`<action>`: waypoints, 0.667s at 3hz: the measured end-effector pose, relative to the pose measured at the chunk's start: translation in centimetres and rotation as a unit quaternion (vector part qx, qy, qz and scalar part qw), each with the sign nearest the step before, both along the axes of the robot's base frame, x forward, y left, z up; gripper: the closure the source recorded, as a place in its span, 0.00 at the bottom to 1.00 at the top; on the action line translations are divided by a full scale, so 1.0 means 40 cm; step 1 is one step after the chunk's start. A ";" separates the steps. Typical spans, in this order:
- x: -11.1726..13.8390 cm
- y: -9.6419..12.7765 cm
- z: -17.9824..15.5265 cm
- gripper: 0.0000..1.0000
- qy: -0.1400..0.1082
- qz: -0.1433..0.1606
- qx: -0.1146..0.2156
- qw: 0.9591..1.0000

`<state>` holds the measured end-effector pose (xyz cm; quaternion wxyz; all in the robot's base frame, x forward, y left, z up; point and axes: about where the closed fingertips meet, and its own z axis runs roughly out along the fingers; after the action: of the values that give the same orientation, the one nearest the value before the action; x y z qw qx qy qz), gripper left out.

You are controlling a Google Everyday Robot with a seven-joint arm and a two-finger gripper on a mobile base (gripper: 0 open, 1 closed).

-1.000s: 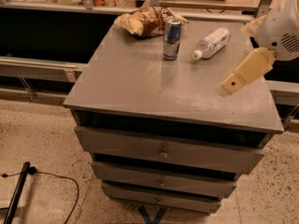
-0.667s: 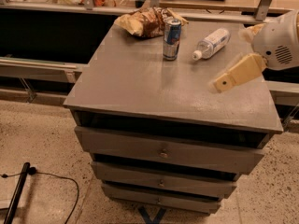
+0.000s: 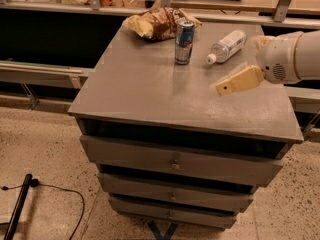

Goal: Knock redbull can over

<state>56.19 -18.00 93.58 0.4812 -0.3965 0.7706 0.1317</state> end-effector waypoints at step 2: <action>0.041 0.005 -0.007 0.00 -0.022 -0.025 0.013 0.999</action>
Offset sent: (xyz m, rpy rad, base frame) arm 0.0390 0.0048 -0.0172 0.0835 -0.0929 -0.1277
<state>57.82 -17.79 93.32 0.5063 -0.3734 0.7678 0.1214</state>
